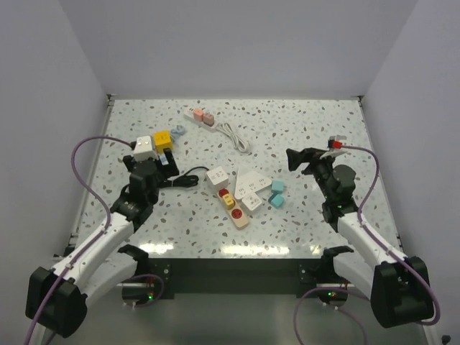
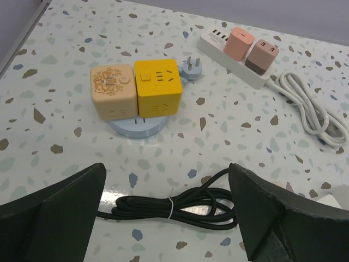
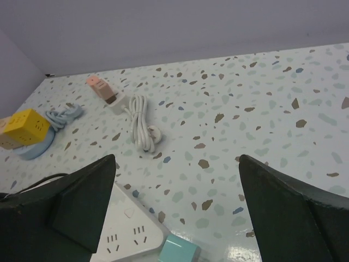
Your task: Insert the plug
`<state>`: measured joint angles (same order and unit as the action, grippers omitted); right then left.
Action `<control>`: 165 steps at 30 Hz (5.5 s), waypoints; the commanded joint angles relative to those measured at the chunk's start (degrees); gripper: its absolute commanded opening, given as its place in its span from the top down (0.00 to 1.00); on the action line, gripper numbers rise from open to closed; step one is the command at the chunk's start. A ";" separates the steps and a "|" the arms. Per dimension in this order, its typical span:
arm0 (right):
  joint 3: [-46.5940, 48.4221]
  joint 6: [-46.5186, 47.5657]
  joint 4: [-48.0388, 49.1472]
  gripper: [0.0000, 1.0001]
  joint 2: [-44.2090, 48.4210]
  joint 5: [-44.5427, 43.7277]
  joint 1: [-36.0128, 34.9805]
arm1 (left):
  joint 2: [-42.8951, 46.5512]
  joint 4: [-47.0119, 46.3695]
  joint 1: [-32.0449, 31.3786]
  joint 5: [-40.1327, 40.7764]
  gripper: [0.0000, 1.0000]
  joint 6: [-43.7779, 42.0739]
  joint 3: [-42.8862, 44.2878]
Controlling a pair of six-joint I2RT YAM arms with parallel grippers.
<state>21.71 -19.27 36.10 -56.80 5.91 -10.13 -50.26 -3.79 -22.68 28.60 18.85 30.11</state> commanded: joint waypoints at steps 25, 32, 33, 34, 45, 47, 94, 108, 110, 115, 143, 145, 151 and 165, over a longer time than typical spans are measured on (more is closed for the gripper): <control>2.98 -0.86 -20.80 0.02 10.21 -3.28 -0.15 | -24.18 -7.99 -45.26 -13.03 0.00 -10.86 12.17; 2.37 -1.04 -21.59 0.02 11.09 -1.78 -0.15 | -30.33 -7.20 -45.35 -12.88 0.00 -9.01 15.06; 2.28 -1.04 -21.77 0.02 11.35 -1.61 -0.07 | -31.38 -6.93 -45.35 -12.35 0.00 -9.01 15.68; 2.11 -1.04 -21.86 0.02 11.70 -1.43 -0.15 | -33.30 -6.41 -45.35 -11.99 0.00 -9.01 16.99; 0.79 -1.39 -22.74 0.02 16.80 -0.73 -0.07 | -41.76 -2.63 -45.18 -6.28 0.00 -7.78 22.45; 0.79 -1.39 -22.65 0.02 16.72 -0.55 -0.15 | -43.07 -1.92 -45.09 -6.01 0.01 -7.60 22.98; 1.31 -2.17 -18.61 0.02 15.14 12.95 -0.15 | -26.93 -18.24 -36.75 -13.48 1.00 -10.06 10.16; 3.77 -38.19 11.96 0.02 5.47 36.27 -0.24 | -9.07 -48.85 -34.10 -35.18 1.00 -27.19 -2.86; 3.95 -43.63 16.80 0.02 4.24 36.71 -0.59 | -9.07 -51.04 -33.84 -38.42 1.00 -28.34 -2.77; 3.78 -55.41 29.69 0.02 -1.47 38.73 -1.47 | -9.86 -53.69 -32.61 -44.06 1.00 -31.68 -1.02; 5.00 -71.96 56.19 0.02 -5.44 43.48 -10.79 | -18.82 -63.79 -30.23 -58.31 1.00 -31.51 8.30; 5.09 -72.58 56.28 0.05 -3.94 43.83 -10.87 | -18.91 -63.97 -30.06 -58.13 1.00 -31.68 8.30; 5.18 -73.28 56.19 0.44 -2.18 44.01 -11.23 | -19.70 -62.21 -28.48 -57.52 1.00 -31.68 9.44; 7.11 -67.76 55.93 1.00 -7.96 40.49 -11.23 | -20.23 -56.07 -26.63 -51.46 0.40 -29.84 6.73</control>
<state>25.91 -90.06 74.78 -62.65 45.91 -20.67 -70.65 -61.54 -50.37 -29.19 -10.57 37.06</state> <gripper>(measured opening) 0.645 0.673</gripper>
